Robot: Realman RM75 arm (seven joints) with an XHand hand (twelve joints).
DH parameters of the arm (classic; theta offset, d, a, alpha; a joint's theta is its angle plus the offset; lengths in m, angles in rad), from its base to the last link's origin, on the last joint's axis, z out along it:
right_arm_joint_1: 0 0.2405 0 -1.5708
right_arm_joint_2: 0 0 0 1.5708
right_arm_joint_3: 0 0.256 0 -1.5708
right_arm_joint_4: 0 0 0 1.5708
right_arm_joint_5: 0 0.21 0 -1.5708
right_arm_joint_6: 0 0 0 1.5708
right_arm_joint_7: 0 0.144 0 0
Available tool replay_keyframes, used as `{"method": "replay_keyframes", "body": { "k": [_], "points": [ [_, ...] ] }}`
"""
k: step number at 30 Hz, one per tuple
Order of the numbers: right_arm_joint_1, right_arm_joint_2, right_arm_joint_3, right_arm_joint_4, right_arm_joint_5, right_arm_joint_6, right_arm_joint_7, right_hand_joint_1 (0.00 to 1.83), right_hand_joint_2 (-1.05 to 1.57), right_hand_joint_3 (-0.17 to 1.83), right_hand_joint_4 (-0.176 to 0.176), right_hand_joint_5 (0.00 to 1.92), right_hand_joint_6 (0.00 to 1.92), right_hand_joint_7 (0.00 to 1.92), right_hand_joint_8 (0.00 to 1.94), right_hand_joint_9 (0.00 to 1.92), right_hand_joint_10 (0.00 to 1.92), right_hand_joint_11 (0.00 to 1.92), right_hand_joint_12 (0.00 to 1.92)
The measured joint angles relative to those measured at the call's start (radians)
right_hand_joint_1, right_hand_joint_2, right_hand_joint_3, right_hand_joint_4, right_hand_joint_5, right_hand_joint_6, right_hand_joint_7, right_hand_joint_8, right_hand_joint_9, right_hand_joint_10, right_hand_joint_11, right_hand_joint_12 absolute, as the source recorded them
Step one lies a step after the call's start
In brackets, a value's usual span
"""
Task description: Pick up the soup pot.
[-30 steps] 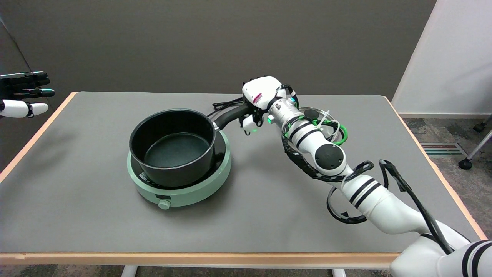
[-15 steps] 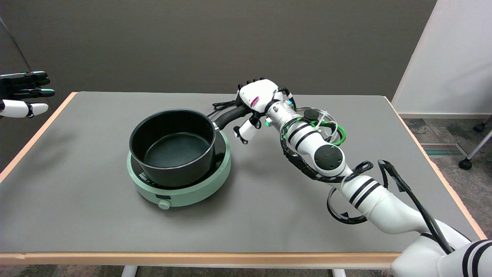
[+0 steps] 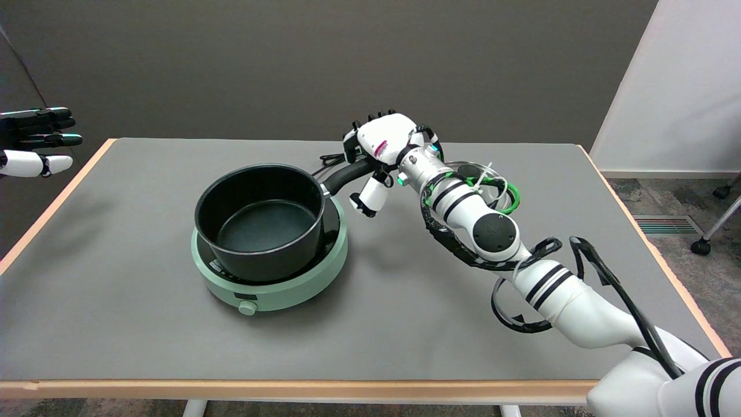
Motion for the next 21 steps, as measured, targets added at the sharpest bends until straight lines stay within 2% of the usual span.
{"method": "replay_keyframes", "body": {
  "k": [21],
  "points": [
    [0.009, -0.014, -0.015, 0.040, -0.054, 0.002, 0.000, 0.78, -0.25, 1.48, 0.176, 0.67, 0.67, 0.67, 0.67, 0.67, 0.67, 0.67, 0.67]
  ]
}}
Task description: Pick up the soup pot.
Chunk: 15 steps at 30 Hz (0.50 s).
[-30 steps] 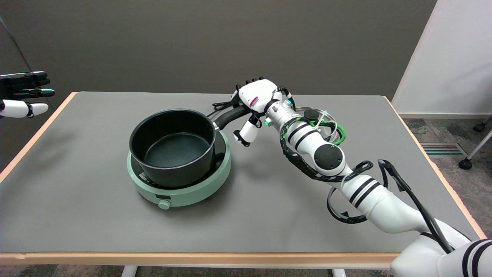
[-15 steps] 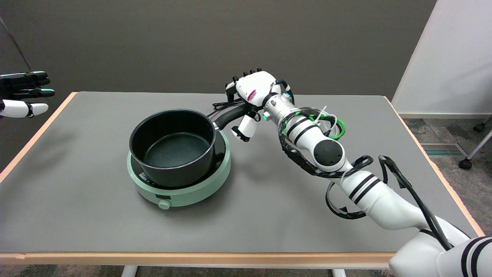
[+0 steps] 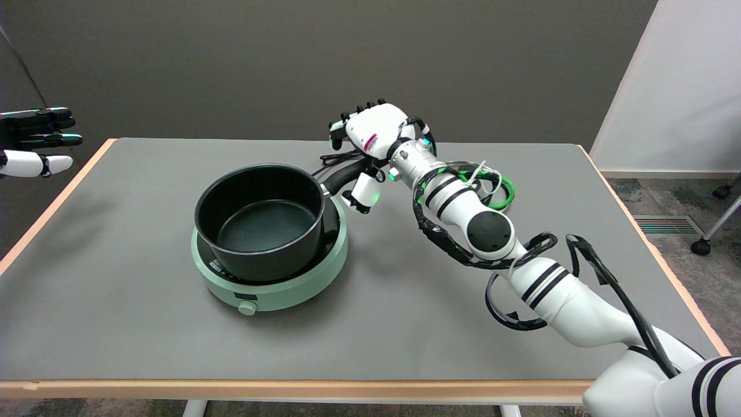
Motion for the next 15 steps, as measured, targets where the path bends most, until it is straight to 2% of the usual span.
{"method": "replay_keyframes", "body": {
  "k": [15],
  "points": [
    [-0.020, -0.027, -0.023, -0.002, -0.022, 0.009, -0.004, 0.77, -0.26, 1.45, 0.176, 0.65, 0.65, 0.65, 0.65, 0.65, 0.65, 0.65, 0.65]
  ]
}}
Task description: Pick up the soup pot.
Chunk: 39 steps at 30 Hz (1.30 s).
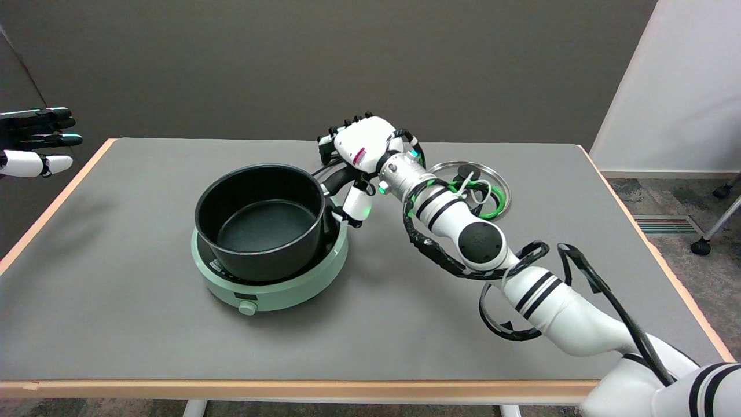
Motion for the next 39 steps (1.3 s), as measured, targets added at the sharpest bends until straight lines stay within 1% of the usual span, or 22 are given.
{"method": "replay_keyframes", "body": {
  "k": [5, 6, 8, 9, 10, 11, 12, 13, 14, 16, 17, 18, 20, 22, 24, 25, 28, 30, 33, 36, 39],
  "points": [
    [-0.013, -0.006, -0.001, -0.002, -0.008, 0.004, -0.002, 0.78, -0.26, 1.45, 0.176, 0.65, 0.65, 0.65, 0.65, 0.65, 0.65, 0.65, 0.65],
    [-0.015, -0.007, -0.001, -0.003, -0.010, 0.005, -0.002, 0.79, -0.25, 1.44, 0.176, 0.70, 0.70, 0.70, 0.70, 0.70, 0.70, 0.70, 0.70],
    [-0.020, -0.009, 0.000, -0.004, -0.013, 0.007, -0.003, 0.78, -0.18, 1.35, 0.176, 0.86, 0.86, 0.86, 0.86, 0.86, 0.86, 0.86, 0.86],
    [-0.022, -0.010, 0.000, -0.004, -0.015, 0.007, -0.003, 0.80, -0.10, 1.22, 0.055, 1.00, 1.00, 1.00, 1.00, 1.00, 1.00, 1.00, 1.00],
    [-0.024, -0.010, 0.000, -0.004, -0.016, 0.007, -0.003, 0.81, -0.07, 1.15, 0.016, 1.05, 1.05, 1.05, 1.05, 1.05, 1.05, 1.05, 1.05],
    [-0.025, -0.011, 0.001, -0.005, -0.017, 0.007, -0.003, 0.81, -0.04, 1.10, 0.002, 1.10, 1.10, 1.10, 1.10, 1.10, 1.10, 1.10, 1.10],
    [-0.027, -0.012, 0.001, -0.005, -0.019, 0.007, -0.003, 0.81, 0.07, 0.95, -0.052, 1.25, 1.25, 1.25, 1.25, 1.25, 1.25, 1.25, 1.25],
    [-0.029, -0.012, 0.001, -0.005, -0.019, 0.008, -0.003, 0.81, 0.20, 0.78, -0.107, 1.44, 1.44, 1.44, 1.44, 1.44, 1.44, 1.44, 1.44],
    [-0.030, -0.013, 0.002, -0.005, -0.020, 0.008, -0.004, 0.82, 0.23, 0.73, -0.100, 1.55, 1.55, 1.55, 1.55, 1.55, 1.55, 1.55, 1.55],
    [-0.032, -0.014, 0.005, -0.005, -0.022, 0.008, -0.004, 0.85, 0.20, 0.71, -0.087, 1.70, 1.70, 1.70, 1.70, 1.70, 1.70, 1.70, 1.70],
    [-0.033, -0.015, 0.006, -0.005, -0.023, 0.008, -0.004, 0.86, 0.17, 0.71, -0.072, 1.75, 1.75, 1.75, 1.75, 1.75, 1.75, 1.75, 1.75],
    [-0.034, -0.016, 0.007, -0.006, -0.023, 0.008, -0.004, 0.86, 0.15, 0.70, -0.042, 1.77, 1.77, 1.77, 1.77, 1.77, 1.77, 1.77, 1.77],
    [-0.035, -0.017, 0.009, -0.006, -0.024, 0.008, -0.004, 0.87, 0.11, 0.70, -0.045, 1.79, 1.79, 1.79, 1.79, 1.79, 1.79, 1.79, 1.79],
    [-0.036, -0.018, 0.011, -0.007, -0.025, 0.008, -0.004, 0.92, 0.05, 0.68, -0.069, 1.78, 1.78, 1.78, 1.78, 1.78, 1.78, 1.78, 1.78],
    [-0.036, -0.019, 0.013, -0.007, -0.026, 0.008, -0.004, 0.96, 0.00, 0.69, -0.055, 1.77, 1.77, 1.77, 1.77, 1.77, 1.77, 1.77, 1.77],
    [-0.036, -0.019, 0.014, -0.008, -0.026, 0.008, -0.004, 0.97, 0.01, 0.73, -0.051, 1.77, 1.77, 1.77, 1.77, 1.77, 1.77, 1.77, 1.77],
    [-0.036, -0.020, 0.017, -0.008, -0.027, 0.008, -0.003, 1.00, -0.01, 0.79, -0.057, 1.74, 1.74, 1.74, 1.74, 1.74, 1.74, 1.74, 1.74],
    [-0.035, -0.020, 0.018, -0.009, -0.027, 0.007, -0.003, 0.99, 0.18, 0.77, -0.062, 1.74, 1.74, 1.74, 1.74, 1.74, 1.74, 1.74, 1.74],
    [-0.034, -0.020, 0.018, -0.010, -0.028, 0.000, -0.002, 0.98, 0.37, 0.74, -0.063, 1.75, 1.75, 1.75, 1.75, 1.75, 1.75, 1.75, 1.75],
    [-0.034, -0.020, 0.018, -0.010, -0.027, -0.010, -0.001, 0.98, 0.49, 0.71, -0.067, 1.74, 1.74, 1.74, 1.74, 1.74, 1.74, 1.74, 1.74],
    [-0.033, -0.020, 0.018, -0.011, -0.027, -0.018, 0.000, 0.99, 0.51, 0.70, -0.068, 1.73, 1.73, 1.73, 1.73, 1.73, 1.73, 1.73, 1.73]
  ]
}}
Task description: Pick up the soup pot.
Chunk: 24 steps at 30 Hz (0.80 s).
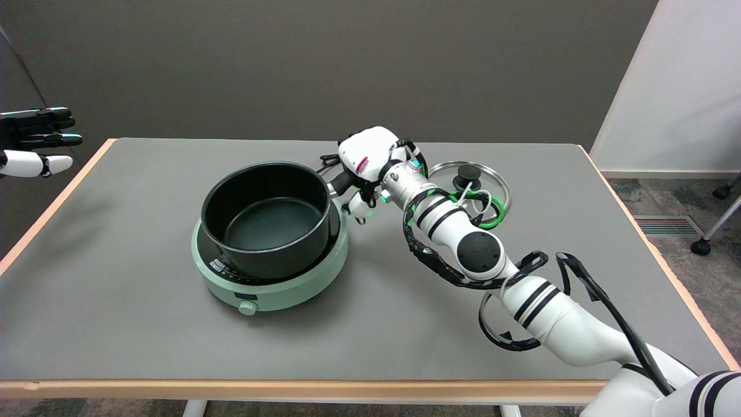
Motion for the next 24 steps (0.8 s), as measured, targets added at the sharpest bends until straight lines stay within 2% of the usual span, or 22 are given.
{"method": "replay_keyframes", "body": {
  "k": [9, 12, 17, 20, 24],
  "points": [
    [0.003, -0.001, 0.001, -0.001, 0.000, -0.018, 0.003, 1.00, 0.55, 0.71, -0.075, 1.69, 1.69, 1.69, 1.69, 1.69, 1.69, 1.69, 1.69],
    [0.005, -0.001, 0.002, -0.001, 0.000, -0.023, 0.003, 0.85, 0.54, 0.94, -0.075, 1.71, 1.71, 1.71, 1.71, 1.71, 1.71, 1.71, 1.71],
    [0.007, 0.001, 0.003, -0.001, 0.001, -0.031, 0.003, 0.59, 0.85, 0.66, -0.062, 1.77, 1.77, 1.77, 1.77, 1.77, 1.77, 1.77, 1.77],
    [0.009, 0.003, 0.004, -0.002, 0.001, -0.037, 0.003, 0.69, 0.98, 0.47, -0.067, 1.75, 1.75, 1.75, 1.75, 1.75, 1.75, 1.75, 1.75],
    [0.011, 0.008, 0.006, -0.005, 0.003, -0.047, 0.003, 0.84, 0.90, 0.76, -0.075, 1.73, 1.73, 1.73, 1.73, 1.73, 1.73, 1.73, 1.73]
  ]
}}
